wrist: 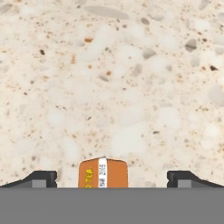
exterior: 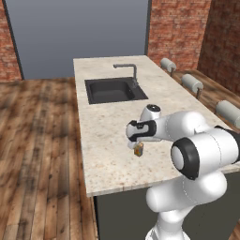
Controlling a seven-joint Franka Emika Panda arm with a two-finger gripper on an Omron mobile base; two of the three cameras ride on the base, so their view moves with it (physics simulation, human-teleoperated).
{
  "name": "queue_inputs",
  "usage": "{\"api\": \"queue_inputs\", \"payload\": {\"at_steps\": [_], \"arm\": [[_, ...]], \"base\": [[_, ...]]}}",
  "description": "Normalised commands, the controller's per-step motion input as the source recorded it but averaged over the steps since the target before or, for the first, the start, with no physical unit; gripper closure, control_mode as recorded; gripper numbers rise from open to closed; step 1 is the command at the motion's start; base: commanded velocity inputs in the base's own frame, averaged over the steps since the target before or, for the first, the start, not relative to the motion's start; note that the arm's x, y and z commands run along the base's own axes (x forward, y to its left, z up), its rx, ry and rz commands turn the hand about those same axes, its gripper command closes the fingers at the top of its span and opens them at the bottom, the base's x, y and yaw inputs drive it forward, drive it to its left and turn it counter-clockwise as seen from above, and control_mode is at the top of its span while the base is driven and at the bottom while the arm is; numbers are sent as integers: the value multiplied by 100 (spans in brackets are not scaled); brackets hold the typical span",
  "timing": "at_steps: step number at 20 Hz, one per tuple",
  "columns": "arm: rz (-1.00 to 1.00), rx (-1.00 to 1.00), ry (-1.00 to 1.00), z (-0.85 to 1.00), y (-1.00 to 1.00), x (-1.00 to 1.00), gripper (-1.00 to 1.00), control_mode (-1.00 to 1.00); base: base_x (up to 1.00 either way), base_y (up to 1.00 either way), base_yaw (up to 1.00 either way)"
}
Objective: Pick the boxed drink, can from the counter and place them in the open cabinet.
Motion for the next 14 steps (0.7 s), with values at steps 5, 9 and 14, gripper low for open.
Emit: {"api": "queue_inputs", "payload": {"at_steps": [5,9,14], "arm": [[0,-2,1,-20,0,-18,-100,-100],[0,-4,2,-22,0,-5,-100,-100],[0,0,0,-2,0,0,-100,-100]], "base": [[0,0,0],[0,0,0],[0,0,0]]}}
